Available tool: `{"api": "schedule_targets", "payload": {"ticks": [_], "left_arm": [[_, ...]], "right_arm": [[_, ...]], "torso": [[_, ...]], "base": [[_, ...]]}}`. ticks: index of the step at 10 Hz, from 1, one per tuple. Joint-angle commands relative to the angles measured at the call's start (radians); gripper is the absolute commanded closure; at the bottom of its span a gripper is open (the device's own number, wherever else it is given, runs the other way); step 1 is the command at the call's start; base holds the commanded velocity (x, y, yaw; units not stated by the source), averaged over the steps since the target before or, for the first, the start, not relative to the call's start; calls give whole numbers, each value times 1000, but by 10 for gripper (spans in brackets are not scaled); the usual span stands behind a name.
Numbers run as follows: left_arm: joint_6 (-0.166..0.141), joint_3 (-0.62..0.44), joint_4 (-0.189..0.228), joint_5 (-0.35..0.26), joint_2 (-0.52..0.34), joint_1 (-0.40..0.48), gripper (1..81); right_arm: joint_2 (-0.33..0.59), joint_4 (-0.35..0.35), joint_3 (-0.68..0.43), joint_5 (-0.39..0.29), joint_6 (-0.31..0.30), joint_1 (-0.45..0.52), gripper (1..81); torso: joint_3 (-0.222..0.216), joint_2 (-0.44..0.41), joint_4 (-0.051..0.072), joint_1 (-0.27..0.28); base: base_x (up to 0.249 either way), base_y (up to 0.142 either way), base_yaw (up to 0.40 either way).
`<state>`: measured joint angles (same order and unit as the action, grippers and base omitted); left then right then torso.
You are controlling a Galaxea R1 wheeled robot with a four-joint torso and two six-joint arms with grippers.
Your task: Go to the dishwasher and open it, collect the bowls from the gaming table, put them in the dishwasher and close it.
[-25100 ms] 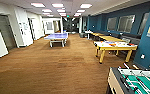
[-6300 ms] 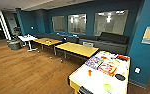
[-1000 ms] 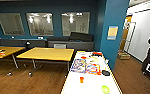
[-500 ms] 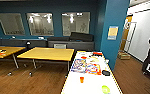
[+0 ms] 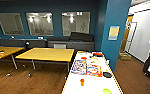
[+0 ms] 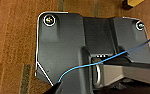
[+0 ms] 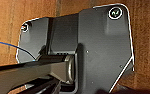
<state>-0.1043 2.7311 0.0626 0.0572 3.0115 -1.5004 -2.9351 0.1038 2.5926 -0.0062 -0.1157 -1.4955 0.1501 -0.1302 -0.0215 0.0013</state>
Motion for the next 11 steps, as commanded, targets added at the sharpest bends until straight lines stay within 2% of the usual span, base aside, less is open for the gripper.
{"api": "schedule_targets", "payload": {"ticks": [1,3,7,9,11], "left_arm": [[5,-1,-6,-54,-3,39,10],[5,-1,-6,-54,-2,39,10],[3,-2,-7,-53,0,39,10],[3,-4,-7,-53,-2,39,10],[3,-4,-7,-53,-3,39,10]], "right_arm": [[8,-4,-10,-52,2,45,10],[9,-4,-10,-54,2,45,10],[47,-10,-56,-49,-2,43,10],[150,-12,-192,-35,-10,40,10],[321,-16,-424,-17,-15,48,10]], "torso": [[0,0,0,0],[0,0,0,-1],[0,0,0,0],[0,0,0,0],[0,0,0,0]], "base": [[109,0,0],[109,0,0],[0,0,0],[0,0,0],[0,0,0]]}}
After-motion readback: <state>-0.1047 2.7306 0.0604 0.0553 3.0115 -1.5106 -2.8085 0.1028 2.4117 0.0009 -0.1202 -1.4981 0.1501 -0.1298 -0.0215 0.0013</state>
